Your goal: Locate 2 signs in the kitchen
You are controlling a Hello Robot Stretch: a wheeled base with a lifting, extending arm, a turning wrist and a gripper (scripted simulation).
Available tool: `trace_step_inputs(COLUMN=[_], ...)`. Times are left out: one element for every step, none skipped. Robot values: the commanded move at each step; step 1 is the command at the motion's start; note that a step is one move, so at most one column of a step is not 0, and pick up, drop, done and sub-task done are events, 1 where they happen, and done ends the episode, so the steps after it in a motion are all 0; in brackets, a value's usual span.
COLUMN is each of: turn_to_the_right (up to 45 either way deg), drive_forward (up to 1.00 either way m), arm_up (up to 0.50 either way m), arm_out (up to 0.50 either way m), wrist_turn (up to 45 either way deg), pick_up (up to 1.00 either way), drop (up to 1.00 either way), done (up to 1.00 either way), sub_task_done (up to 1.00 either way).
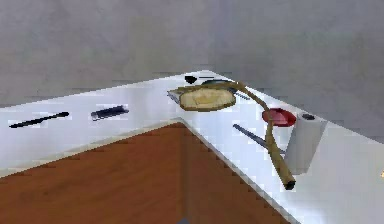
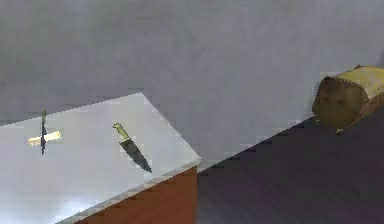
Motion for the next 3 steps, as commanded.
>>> trace_step_inputs(turn_to_the_right=[24.0, 0.0, 45.0], drive_forward=[0.00, 0.00, 0.00], arm_up=[0.00, 0.00, 0.00], arm_out=[0.00, 0.00, 0.00], wrist_turn=[0.0, 0.0, 0.0], pick_up=[0.00, 0.00, 0.00], drop=[0.00, 0.00, 0.00], done=[0.00, 0.00, 0.00], sub_task_done=[0.00, 1.00, 0.00])
